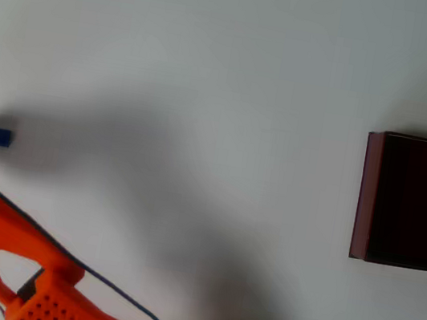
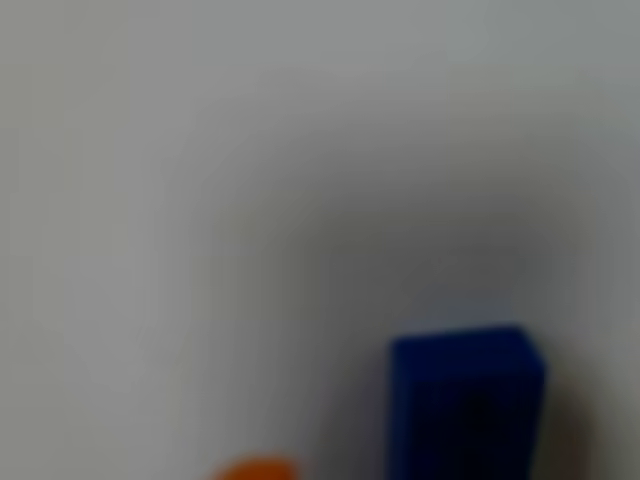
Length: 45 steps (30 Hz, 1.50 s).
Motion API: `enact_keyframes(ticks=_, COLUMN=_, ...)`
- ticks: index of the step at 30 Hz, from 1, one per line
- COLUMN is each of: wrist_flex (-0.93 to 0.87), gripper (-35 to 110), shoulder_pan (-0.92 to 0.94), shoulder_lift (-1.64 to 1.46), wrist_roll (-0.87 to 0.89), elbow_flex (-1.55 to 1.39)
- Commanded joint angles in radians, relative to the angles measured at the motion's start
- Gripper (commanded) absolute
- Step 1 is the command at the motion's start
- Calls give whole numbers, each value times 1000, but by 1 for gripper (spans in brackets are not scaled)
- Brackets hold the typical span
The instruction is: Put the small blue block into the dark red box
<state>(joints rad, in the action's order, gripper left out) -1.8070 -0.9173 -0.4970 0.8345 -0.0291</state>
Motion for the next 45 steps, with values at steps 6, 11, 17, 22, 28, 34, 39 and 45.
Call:
enact_keyframes(ticks=6, wrist_flex=-23, gripper=18, shoulder_pan=20, shoulder_lift=28, wrist_roll=-18, elbow_flex=64)
enact_keyframes(ticks=11, wrist_flex=-26, gripper=18, shoulder_pan=38, shoulder_lift=41, wrist_roll=-31, elbow_flex=64)
enact_keyframes(ticks=17, wrist_flex=-26, gripper=18, shoulder_pan=54, shoulder_lift=51, wrist_roll=-32, elbow_flex=84)
enact_keyframes(ticks=22, wrist_flex=-26, gripper=18, shoulder_pan=67, shoulder_lift=75, wrist_roll=-41, elbow_flex=98)
enact_keyframes(ticks=28, wrist_flex=-26, gripper=18, shoulder_pan=75, shoulder_lift=121, wrist_roll=-37, elbow_flex=132)
enact_keyframes(ticks=34, wrist_flex=-29, gripper=0, shoulder_pan=80, shoulder_lift=181, wrist_roll=-34, elbow_flex=198)
enact_keyframes(ticks=39, wrist_flex=-31, gripper=0, shoulder_pan=80, shoulder_lift=189, wrist_roll=-28, elbow_flex=225)
enact_keyframes(ticks=45, wrist_flex=-34, gripper=0, shoulder_pan=74, shoulder_lift=31, wrist_roll=-26, elbow_flex=61)
